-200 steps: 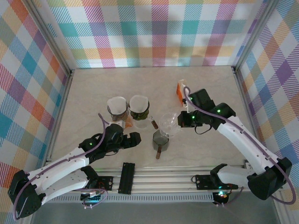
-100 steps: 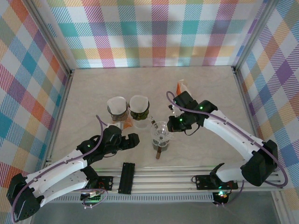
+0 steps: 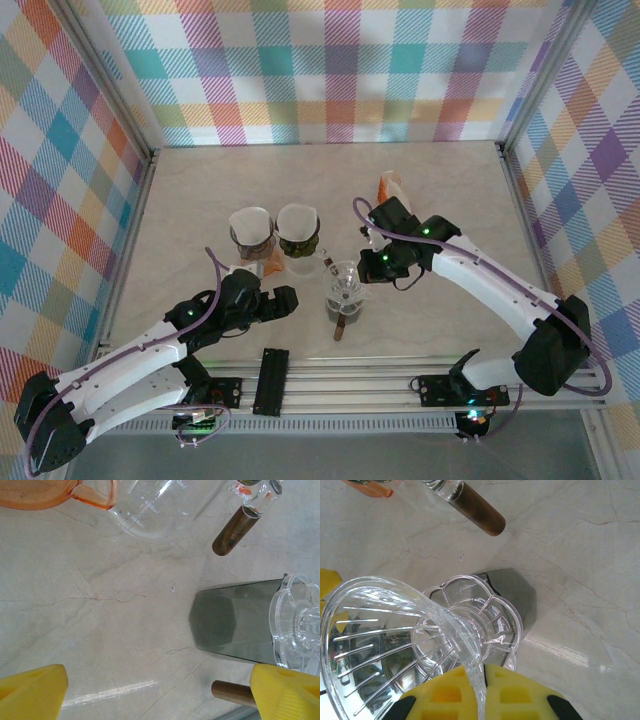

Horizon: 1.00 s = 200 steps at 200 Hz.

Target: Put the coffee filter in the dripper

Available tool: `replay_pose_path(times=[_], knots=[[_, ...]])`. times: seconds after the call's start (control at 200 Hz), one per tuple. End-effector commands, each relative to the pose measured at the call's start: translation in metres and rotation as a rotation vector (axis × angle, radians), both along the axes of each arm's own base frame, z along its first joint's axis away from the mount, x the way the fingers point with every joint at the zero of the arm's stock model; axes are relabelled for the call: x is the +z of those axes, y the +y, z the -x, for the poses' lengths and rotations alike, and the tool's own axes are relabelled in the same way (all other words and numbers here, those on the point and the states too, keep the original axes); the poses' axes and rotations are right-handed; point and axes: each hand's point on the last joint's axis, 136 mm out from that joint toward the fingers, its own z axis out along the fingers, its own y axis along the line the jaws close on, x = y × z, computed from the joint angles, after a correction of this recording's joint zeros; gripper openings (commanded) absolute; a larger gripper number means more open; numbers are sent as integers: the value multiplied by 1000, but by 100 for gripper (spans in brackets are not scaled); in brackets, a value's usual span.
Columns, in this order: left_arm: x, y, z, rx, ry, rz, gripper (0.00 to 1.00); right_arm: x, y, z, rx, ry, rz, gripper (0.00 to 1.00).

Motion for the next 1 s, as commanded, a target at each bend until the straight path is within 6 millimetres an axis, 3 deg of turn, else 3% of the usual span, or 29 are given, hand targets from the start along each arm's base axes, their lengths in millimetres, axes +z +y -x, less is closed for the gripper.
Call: replay_pose_path(times=[0.0, 0.26, 0.46, 0.585, 0.74, 0.855, 0.995], knots=[[-6, 3, 3, 8, 15, -17, 94, -5, 0, 2, -4, 4, 4, 18], [-1, 3, 3, 6, 8, -5, 94, 4, -4, -2, -28, -44, -11, 63], [3, 5, 4, 11, -4, 4, 97, 25, -16, -18, -73, -179, 17, 80], [3, 5, 2, 17, -7, 0, 99, 45, -28, -44, -122, -306, 28, 82], [5, 1, -2, 9, -4, -19, 99, 60, -55, -98, -227, -441, 61, 81], [3, -1, -3, 4, 9, -28, 99, 49, -76, -146, -307, -449, 77, 77], [0, -2, -2, 6, 23, -26, 99, 19, -96, -197, -327, -444, 208, 67]])
